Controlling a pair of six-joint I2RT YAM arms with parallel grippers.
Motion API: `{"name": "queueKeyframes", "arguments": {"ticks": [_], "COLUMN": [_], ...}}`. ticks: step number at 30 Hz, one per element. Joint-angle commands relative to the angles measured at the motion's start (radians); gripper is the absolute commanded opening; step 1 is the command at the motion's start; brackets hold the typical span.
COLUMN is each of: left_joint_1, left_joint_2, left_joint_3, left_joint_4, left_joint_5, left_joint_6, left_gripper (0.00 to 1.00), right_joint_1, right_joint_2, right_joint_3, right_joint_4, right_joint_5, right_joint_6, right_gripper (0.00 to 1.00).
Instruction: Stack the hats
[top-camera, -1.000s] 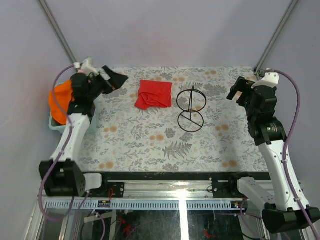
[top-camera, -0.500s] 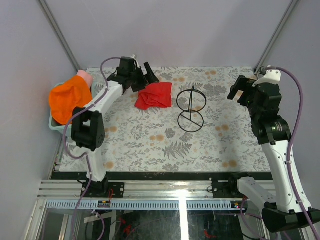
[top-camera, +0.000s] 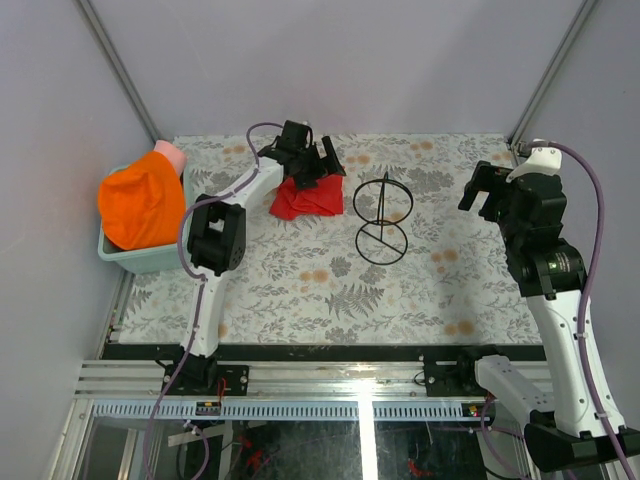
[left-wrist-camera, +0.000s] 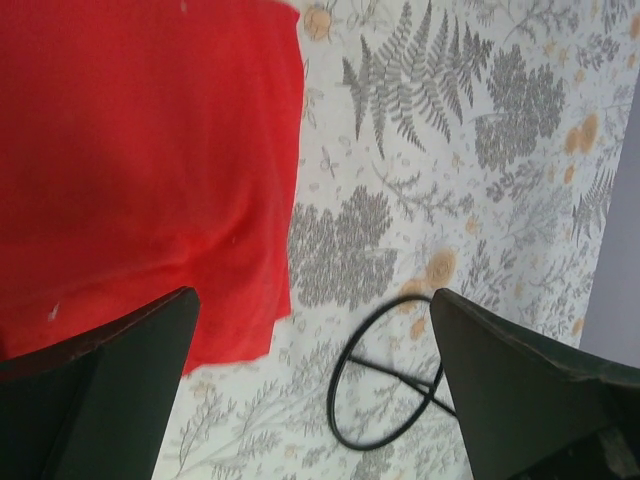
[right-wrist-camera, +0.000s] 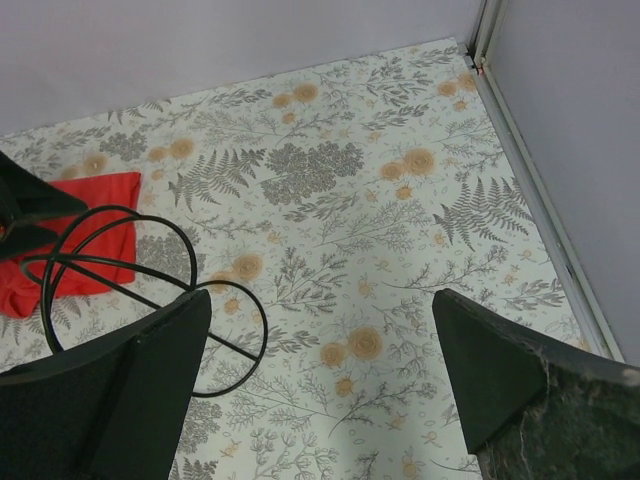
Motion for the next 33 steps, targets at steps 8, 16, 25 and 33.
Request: {"name": "queueKeyframes", "arguments": {"ticks": [8, 16, 25, 33], "left_joint_1": [0.015, 0.066, 0.126, 0.174], "left_joint_2": [0.282, 0.386, 0.335, -0.047], "left_joint_3": [0.401, 0.494, 0.556, 0.337], "left_joint_4": [-0.203, 0.018, 0.444, 0.450], "left_joint_5": [-0.091, -0.055, -0.178, -0.221], "left_joint_6": [0.024, 0.026, 0.213, 0.273], "left_gripper": [1.00, 1.00, 1.00, 1.00], "right_joint_1": [-0.003, -0.003, -0.004, -0.003], "right_joint_2": [0.006, 0.032, 0.052, 0.083], "right_joint_3": [0.025, 0.041, 0.041, 0.035], "right_joint_4": [-0.029, -0.049, -0.054, -0.016], "right_joint_5": [0.043, 0.044, 0.054, 0.007], "right_joint_6": [-0.045, -0.052, -0.059, -0.029], "right_gripper": [0.99, 0.99, 0.99, 0.99]}}
